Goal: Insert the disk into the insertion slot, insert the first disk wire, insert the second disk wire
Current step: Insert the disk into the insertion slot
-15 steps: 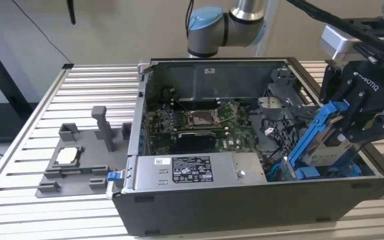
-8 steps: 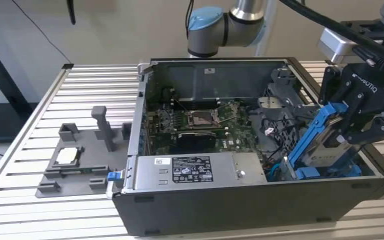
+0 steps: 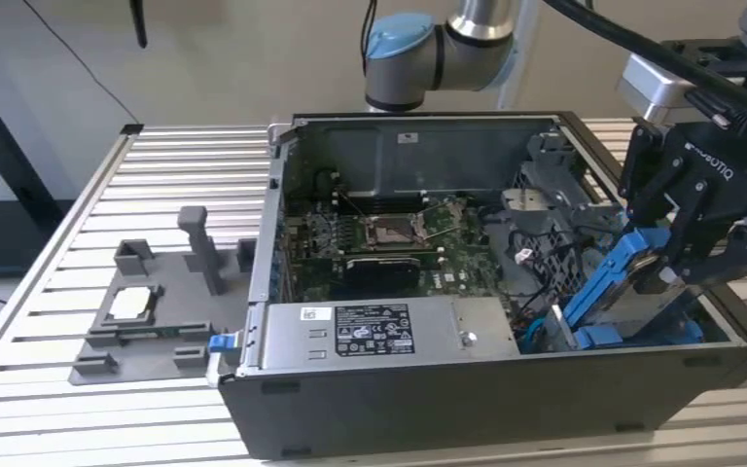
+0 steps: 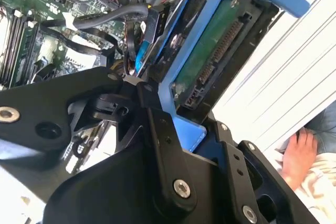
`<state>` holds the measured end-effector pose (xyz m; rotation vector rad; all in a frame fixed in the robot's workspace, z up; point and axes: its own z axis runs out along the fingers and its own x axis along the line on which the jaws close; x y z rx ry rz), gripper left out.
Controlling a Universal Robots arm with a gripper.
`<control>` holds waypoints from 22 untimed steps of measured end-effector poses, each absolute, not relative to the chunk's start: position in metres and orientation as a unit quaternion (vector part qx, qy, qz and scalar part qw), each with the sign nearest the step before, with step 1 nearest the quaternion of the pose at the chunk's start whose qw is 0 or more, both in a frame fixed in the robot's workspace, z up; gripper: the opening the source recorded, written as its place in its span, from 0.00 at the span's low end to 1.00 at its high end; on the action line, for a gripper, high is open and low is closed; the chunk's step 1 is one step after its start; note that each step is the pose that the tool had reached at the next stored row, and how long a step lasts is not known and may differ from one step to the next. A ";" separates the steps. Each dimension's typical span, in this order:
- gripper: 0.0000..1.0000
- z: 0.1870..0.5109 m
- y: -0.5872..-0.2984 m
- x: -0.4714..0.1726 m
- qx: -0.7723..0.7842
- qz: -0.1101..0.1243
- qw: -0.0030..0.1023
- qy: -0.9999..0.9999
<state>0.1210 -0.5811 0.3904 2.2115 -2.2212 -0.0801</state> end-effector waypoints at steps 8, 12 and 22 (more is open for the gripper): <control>0.38 0.391 -0.581 0.121 0.705 -0.025 0.003 -0.708; 0.32 0.391 -0.581 0.121 0.705 -0.026 0.003 -0.709; 0.32 0.390 -0.581 0.121 0.705 -0.029 -0.001 -0.709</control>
